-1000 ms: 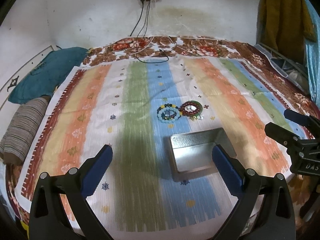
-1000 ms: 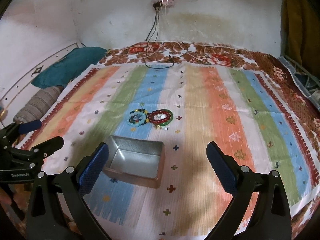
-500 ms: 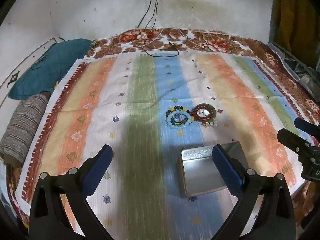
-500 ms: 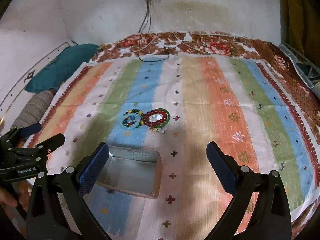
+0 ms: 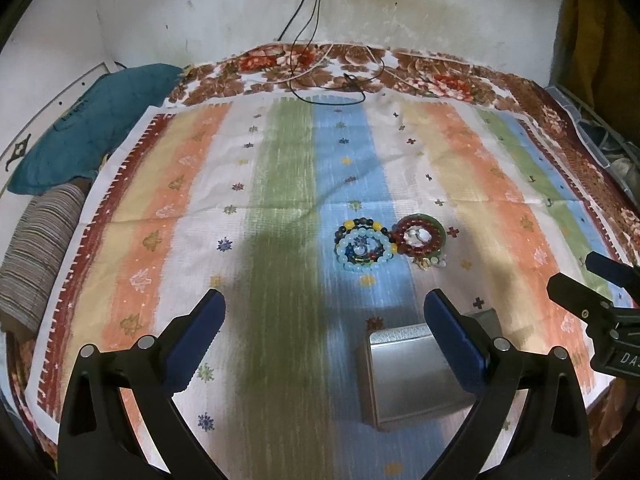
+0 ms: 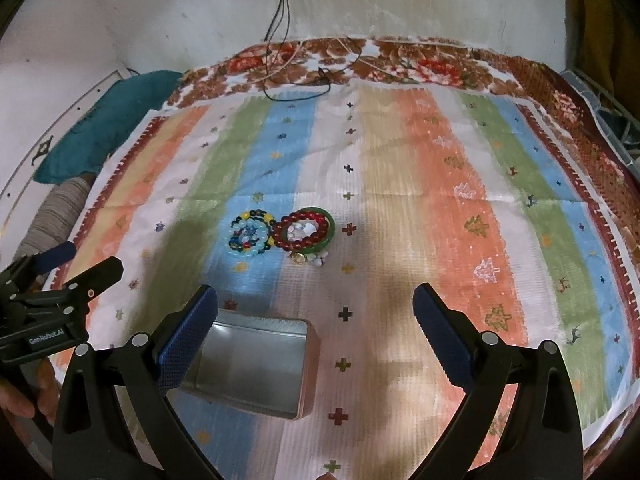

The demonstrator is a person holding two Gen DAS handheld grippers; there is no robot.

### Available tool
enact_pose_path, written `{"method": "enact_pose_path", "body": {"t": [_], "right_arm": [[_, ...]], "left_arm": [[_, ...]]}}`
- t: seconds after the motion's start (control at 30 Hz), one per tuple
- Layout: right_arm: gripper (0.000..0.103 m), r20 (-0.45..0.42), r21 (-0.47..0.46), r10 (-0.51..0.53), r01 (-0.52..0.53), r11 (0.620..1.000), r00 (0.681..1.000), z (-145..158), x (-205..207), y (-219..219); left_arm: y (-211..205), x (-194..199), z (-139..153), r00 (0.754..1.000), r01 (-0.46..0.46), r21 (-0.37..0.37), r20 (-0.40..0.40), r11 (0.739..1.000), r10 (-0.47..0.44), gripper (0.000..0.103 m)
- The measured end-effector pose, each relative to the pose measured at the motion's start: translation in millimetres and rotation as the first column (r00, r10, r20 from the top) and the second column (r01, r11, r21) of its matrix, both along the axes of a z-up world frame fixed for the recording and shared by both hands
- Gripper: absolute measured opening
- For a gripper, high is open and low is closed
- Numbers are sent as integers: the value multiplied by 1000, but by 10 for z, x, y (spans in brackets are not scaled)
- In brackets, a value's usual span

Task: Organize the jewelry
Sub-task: 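Move both tools forward toward the pile of bracelets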

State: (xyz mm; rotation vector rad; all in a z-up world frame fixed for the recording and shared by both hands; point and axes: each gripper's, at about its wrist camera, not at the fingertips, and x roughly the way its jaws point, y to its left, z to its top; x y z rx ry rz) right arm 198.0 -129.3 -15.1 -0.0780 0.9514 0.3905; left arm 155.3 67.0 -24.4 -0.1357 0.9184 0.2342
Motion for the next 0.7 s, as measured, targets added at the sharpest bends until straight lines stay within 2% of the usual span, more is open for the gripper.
{"method": "enact_pose_path", "body": {"t": [0.7], "right_arm": [[99, -99, -42, -46, 42, 998, 994, -299, 470, 207]], "left_arm": [[251, 564, -469, 996, -20, -57, -94, 998, 14, 97]]}}
